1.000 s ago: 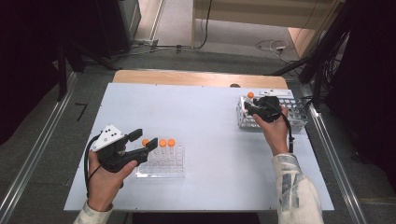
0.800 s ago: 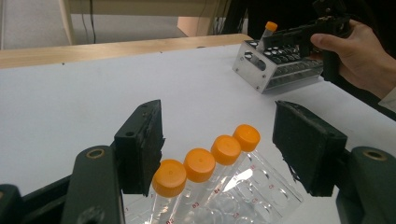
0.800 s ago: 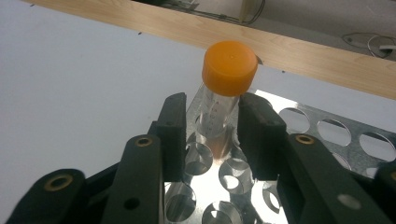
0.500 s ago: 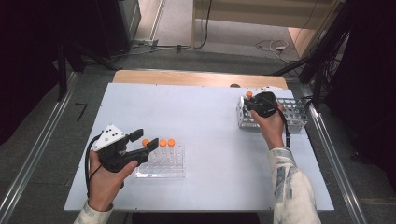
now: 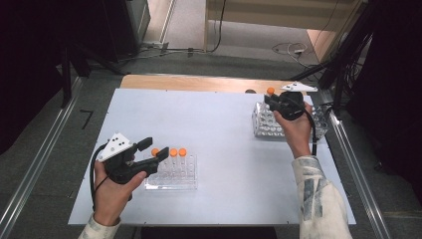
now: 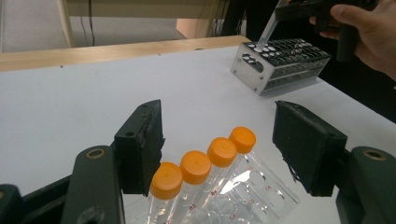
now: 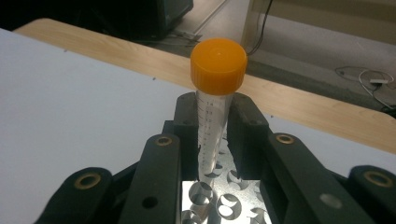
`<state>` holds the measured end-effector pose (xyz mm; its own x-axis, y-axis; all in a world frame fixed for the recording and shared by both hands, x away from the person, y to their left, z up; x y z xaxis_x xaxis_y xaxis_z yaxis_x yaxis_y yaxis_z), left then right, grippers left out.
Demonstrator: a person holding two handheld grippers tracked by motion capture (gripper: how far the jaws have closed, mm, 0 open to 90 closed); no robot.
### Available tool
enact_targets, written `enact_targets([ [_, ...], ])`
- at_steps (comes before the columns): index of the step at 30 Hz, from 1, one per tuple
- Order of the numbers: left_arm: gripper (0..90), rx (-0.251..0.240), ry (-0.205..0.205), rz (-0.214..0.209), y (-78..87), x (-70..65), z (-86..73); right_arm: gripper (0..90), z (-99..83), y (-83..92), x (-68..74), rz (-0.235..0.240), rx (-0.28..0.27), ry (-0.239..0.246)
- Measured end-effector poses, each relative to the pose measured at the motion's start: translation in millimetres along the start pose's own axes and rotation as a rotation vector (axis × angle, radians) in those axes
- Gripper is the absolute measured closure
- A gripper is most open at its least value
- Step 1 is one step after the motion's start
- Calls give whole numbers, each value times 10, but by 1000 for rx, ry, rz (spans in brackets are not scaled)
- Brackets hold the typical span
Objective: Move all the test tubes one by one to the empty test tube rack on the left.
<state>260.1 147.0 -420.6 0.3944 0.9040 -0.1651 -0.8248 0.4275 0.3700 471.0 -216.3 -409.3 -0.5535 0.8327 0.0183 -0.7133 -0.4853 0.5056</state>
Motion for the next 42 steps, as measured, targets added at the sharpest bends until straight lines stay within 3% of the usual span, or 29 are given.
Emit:
enact_targets([
  [8,338,-4,-12,-7,10,-57,11,726,28,352,265,59,-32,39],
  [19,331,-12,-46,-42,43,-238,26,726,-399,696,965,225,5,117],
  [24,331,-7,-78,-82,38,-411,12,725,-611,817,1304,314,22,157],
  [30,335,-6,-136,-168,6,-701,-33,725,-852,887,1621,401,48,191],
  [36,384,25,-192,-236,-118,-993,-143,725,-1063,860,1877,462,95,237],
  [42,470,47,-231,-282,-287,-1201,-260,726,-1146,824,2026,501,115,255],
])
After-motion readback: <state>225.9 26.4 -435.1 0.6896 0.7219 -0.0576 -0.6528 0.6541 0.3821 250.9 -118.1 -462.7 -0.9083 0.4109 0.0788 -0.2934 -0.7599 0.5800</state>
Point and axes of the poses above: each handheld gripper's, and its own axes: y roughly backward along the jaws, z roughly out of its top, x roughly to its left, the point moved 6 cm from there along -y, roughly forward along the jaws, and after that the axes turned 7 degrees about z, right-handed, at the moved point
